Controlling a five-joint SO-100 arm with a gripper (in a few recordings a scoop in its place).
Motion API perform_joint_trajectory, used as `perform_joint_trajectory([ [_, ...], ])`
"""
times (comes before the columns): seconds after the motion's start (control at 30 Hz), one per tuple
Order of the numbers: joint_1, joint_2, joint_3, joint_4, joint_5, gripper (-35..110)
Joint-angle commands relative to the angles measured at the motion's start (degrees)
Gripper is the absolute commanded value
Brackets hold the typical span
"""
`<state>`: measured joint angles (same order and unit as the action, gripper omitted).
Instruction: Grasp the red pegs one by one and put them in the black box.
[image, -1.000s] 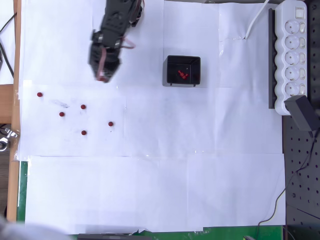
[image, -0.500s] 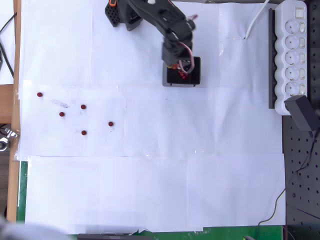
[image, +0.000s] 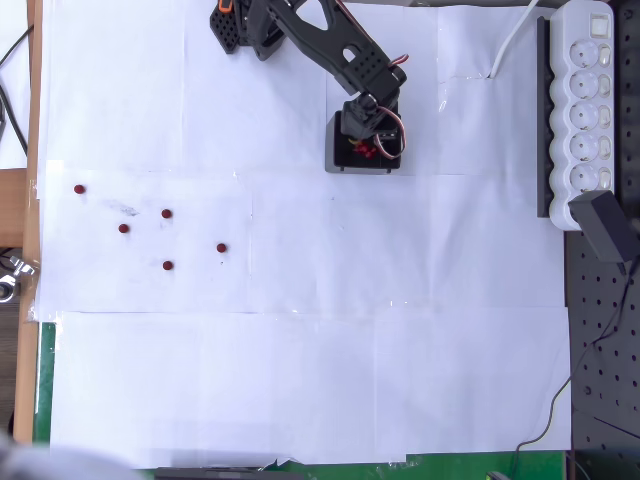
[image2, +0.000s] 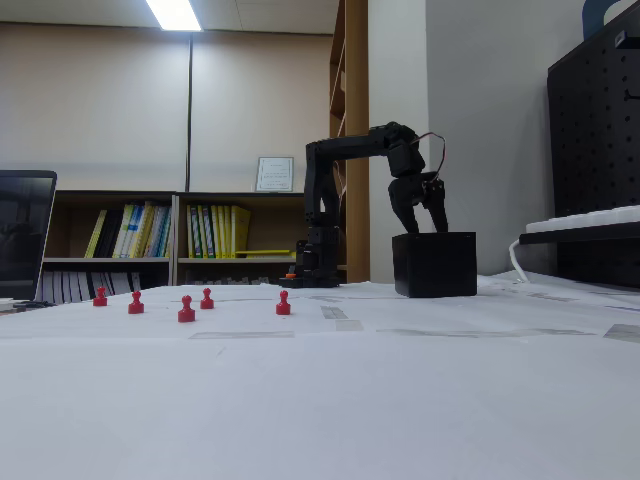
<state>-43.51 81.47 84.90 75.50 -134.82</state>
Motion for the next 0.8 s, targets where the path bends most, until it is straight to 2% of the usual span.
perform_joint_trajectory([
  [0.0,2.02,-7.12,7.65,4.48,-1.85,27],
  [0.17,12.92,-19.78,14.24,8.44,1.14,28],
  [0.3,28.48,-28.04,5.45,4.83,11.07,27],
  [0.57,59.33,-32.7,-30.32,-22.59,33.75,27],
  [0.77,68.99,-27.6,-44.74,-45.7,41.66,27],
])
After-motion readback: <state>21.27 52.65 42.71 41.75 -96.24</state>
